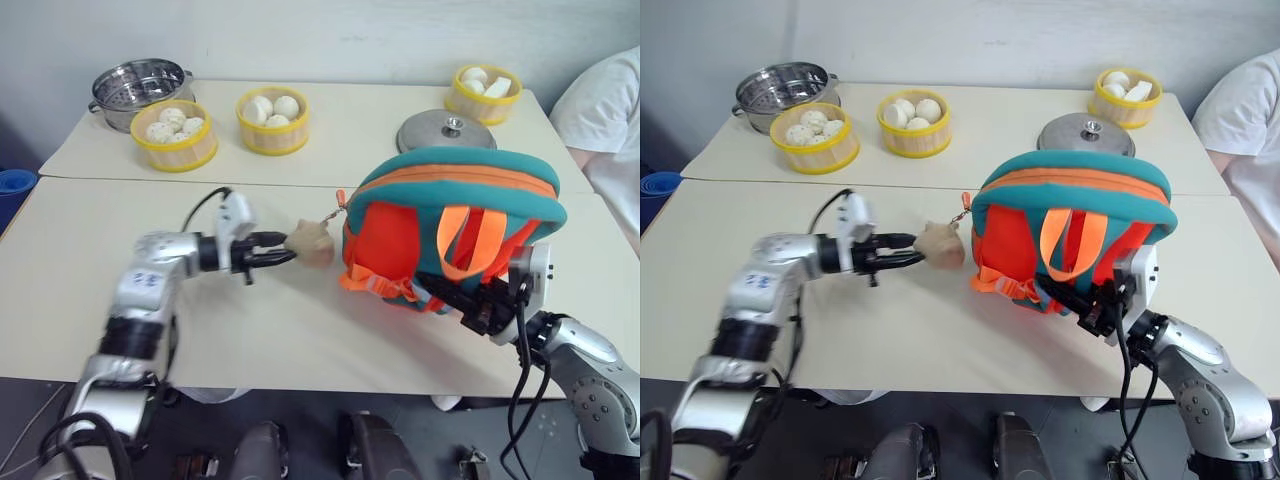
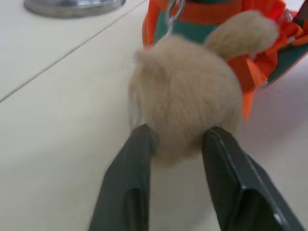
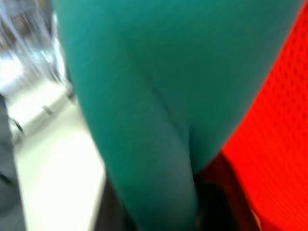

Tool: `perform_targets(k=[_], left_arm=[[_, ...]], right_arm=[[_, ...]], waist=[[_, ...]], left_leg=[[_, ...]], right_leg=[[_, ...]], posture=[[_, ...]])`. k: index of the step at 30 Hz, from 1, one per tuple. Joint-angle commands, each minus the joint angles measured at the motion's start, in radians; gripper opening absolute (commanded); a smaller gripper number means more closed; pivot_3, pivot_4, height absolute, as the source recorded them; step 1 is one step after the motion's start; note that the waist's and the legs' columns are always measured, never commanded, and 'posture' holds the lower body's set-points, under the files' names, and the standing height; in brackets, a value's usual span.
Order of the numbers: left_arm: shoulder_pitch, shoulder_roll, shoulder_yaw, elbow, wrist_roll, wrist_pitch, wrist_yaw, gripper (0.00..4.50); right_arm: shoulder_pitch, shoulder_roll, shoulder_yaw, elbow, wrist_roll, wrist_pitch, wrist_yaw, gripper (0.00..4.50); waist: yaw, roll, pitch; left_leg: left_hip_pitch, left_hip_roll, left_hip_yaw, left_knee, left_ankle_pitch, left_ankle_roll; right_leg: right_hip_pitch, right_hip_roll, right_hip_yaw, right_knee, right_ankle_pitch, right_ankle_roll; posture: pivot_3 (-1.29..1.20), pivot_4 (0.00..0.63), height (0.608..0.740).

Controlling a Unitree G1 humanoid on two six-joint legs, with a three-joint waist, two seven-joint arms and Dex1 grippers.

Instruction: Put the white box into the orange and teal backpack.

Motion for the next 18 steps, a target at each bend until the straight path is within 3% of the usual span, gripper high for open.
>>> perform_targets(k=[1, 6, 8, 12, 14, 18], left_arm=[[0.136, 0.112, 0.080, -0.182, -0.091, 0.116, -0.058, 2.80], [0.361, 0.179, 0.227, -0.358, -0.189, 0.096, -0.081, 4.33], [0.481, 0.188, 0.291, -0.408, -0.168, 0.019, -0.085, 4.50], [0.640, 0.176, 0.374, -0.360, -0.049, -0.244, -0.061, 4.50], [0.679, 0.166, 0.392, -0.326, -0.053, -0.271, -0.052, 4.50], [0.720, 0.166, 0.373, -0.288, -0.009, -0.367, -0.044, 4.50]], right_arm=[[0.056, -0.076, -0.033, -0.027, -0.015, -0.032, 0.113, 2.28], [0.151, -0.183, -0.221, 0.005, -0.010, -0.076, 0.207, 3.92], [0.187, -0.225, -0.285, 0.091, -0.094, -0.193, 0.295, 4.46], [0.197, -0.269, -0.286, 0.356, -0.305, -0.649, 0.505, 4.46], [0.165, -0.258, -0.266, 0.466, -0.325, -0.698, 0.511, 4.46], [0.125, -0.249, -0.216, 0.578, -0.353, -0.765, 0.526, 4.46]], waist=[[0.003, 0.000, 0.000], [0.013, 0.000, 0.000], [0.012, 0.000, 0.000], [0.007, 0.000, 0.000], [0.006, 0.000, 0.000], [0.003, 0.000, 0.000]], left_leg=[[0.000, 0.000, 0.000, 0.000, 0.000, 0.000], [0.001, -0.001, -0.003, 0.000, -0.002, 0.003], [0.001, -0.002, -0.003, 0.000, -0.004, 0.006], [0.008, -0.002, -0.003, -0.004, -0.006, 0.007], [0.020, -0.002, -0.002, -0.011, -0.006, 0.008], [0.021, -0.002, 0.000, -0.013, -0.005, 0.007]], right_leg=[[0.000, 0.000, 0.000, 0.000, 0.000, 0.000], [0.003, -0.003, -0.003, -0.002, 0.000, 0.000], [0.005, -0.005, -0.003, -0.003, 0.000, 0.000], [0.011, -0.004, -0.004, -0.007, -0.001, -0.002], [0.021, -0.003, -0.003, -0.011, -0.002, -0.003], [0.020, -0.003, -0.002, -0.010, -0.002, -0.003]], posture=[[0.00, 0.150, 0.740], [0.00, 0.150, 0.740], [0.00, 0.150, 0.740], [0.00, 0.150, 0.740], [0.00, 0.150, 0.740], [0.00, 0.150, 0.740]])
